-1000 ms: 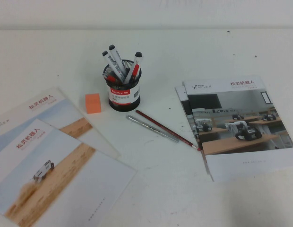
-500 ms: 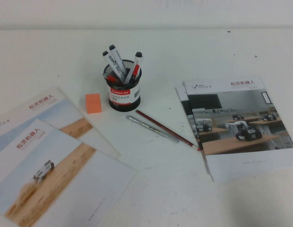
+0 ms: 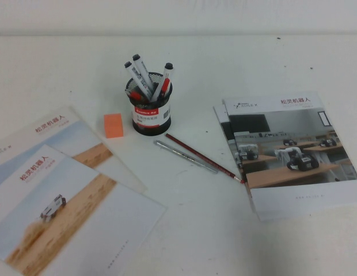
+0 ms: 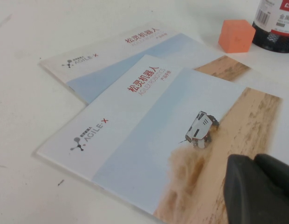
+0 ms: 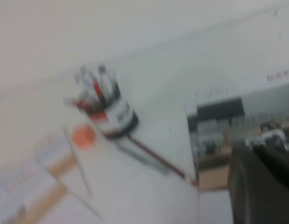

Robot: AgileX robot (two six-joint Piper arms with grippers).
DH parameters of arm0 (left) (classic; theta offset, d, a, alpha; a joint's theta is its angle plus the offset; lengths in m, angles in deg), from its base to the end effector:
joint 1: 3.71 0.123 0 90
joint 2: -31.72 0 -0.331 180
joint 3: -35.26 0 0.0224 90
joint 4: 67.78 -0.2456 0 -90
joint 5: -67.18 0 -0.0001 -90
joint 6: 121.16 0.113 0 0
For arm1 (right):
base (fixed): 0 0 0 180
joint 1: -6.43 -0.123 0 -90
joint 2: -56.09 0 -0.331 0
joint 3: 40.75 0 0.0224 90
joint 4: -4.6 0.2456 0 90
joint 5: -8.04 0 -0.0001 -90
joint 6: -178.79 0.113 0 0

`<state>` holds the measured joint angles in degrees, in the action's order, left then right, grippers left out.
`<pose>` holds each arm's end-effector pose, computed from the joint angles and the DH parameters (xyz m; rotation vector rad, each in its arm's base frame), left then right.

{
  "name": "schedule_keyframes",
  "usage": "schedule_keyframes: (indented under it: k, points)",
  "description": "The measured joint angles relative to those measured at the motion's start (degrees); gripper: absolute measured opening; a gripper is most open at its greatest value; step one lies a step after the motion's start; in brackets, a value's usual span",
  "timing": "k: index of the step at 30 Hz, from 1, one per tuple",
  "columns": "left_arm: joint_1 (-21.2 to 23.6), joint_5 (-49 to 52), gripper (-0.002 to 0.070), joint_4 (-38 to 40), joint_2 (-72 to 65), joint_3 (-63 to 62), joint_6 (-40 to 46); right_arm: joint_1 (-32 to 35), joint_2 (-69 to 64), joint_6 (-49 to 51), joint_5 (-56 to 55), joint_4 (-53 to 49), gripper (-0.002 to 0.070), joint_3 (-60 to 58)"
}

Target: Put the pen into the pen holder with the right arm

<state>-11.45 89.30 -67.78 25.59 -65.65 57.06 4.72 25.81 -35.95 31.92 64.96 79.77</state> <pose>0.0214 -0.0029 0.1674 0.0975 1.8725 -0.1144 0.0618 0.0417 0.2911 0.0782 1.8111 0.6329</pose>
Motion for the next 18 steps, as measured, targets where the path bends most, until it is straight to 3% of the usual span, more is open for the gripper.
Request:
schedule_keyframes:
  k: [6, 13, 18]
  points:
    - [0.0, 0.0, -0.0001, 0.0, 0.0, 0.0, 0.0, -1.4, -18.7, 1.9, 10.2, -19.5, -0.0020, 13.3]
    - [0.0, 0.0, -0.0001, 0.0, 0.0, 0.0, 0.0, -17.6, -37.8, 23.2, 14.0, -47.0, -0.0020, 28.9]
    - [0.0, 0.0, -0.0001, 0.0, 0.0, 0.0, 0.0, -24.0, -54.1, 27.6, 19.9, -55.0, -0.0020, 40.3]
